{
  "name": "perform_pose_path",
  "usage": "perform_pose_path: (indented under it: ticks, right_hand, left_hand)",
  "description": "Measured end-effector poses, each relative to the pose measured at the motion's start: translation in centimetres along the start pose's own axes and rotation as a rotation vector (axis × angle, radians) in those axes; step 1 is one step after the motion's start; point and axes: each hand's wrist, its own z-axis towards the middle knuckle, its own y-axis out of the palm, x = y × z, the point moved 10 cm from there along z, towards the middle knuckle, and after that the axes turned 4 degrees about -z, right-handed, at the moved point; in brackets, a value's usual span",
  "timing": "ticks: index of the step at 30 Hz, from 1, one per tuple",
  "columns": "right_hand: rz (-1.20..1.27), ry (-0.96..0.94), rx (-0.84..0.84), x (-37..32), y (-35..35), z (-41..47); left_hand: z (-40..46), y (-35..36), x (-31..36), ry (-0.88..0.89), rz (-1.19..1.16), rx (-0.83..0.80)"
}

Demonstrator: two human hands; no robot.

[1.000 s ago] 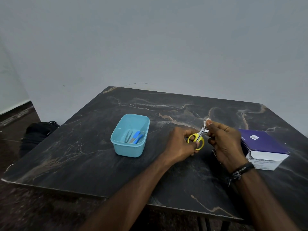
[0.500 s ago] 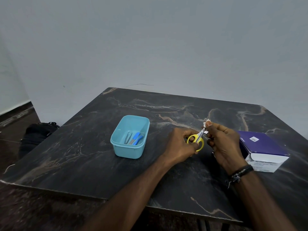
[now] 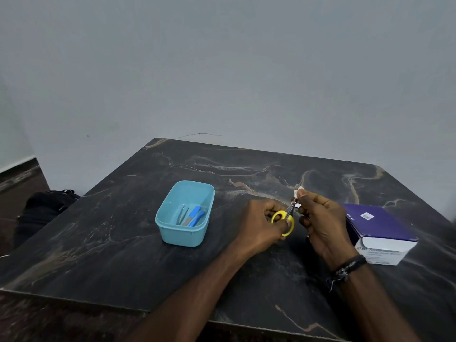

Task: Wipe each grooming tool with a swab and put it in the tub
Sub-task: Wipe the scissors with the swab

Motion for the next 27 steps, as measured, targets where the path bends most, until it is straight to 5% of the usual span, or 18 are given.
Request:
perform_pose_path:
  ticks: [7,15,22,27]
  right_hand:
    - [-0.031,0.074,-0.16,0.5,2.0,-1.0]
    - [-0.007,0.036,-0.022,0.1,0.4,-0.3]
    - [-0.05,0.07,-0.147,0.5,1.9,-0.8]
    - [0.007,0.062,-0.07,0.4,1.0,-0.4]
  left_hand:
    - [0.1,-0.7,0.2,0.012,-0.016,0.044]
    - [-0.2,-0.2,0.2,-0.008,0.048,-0.01]
    - [0.0,-1.2,0.6,0.017,0.012,0.088]
    - [0.3,-1.1,0.1,-0.015,-0.023,0.089]
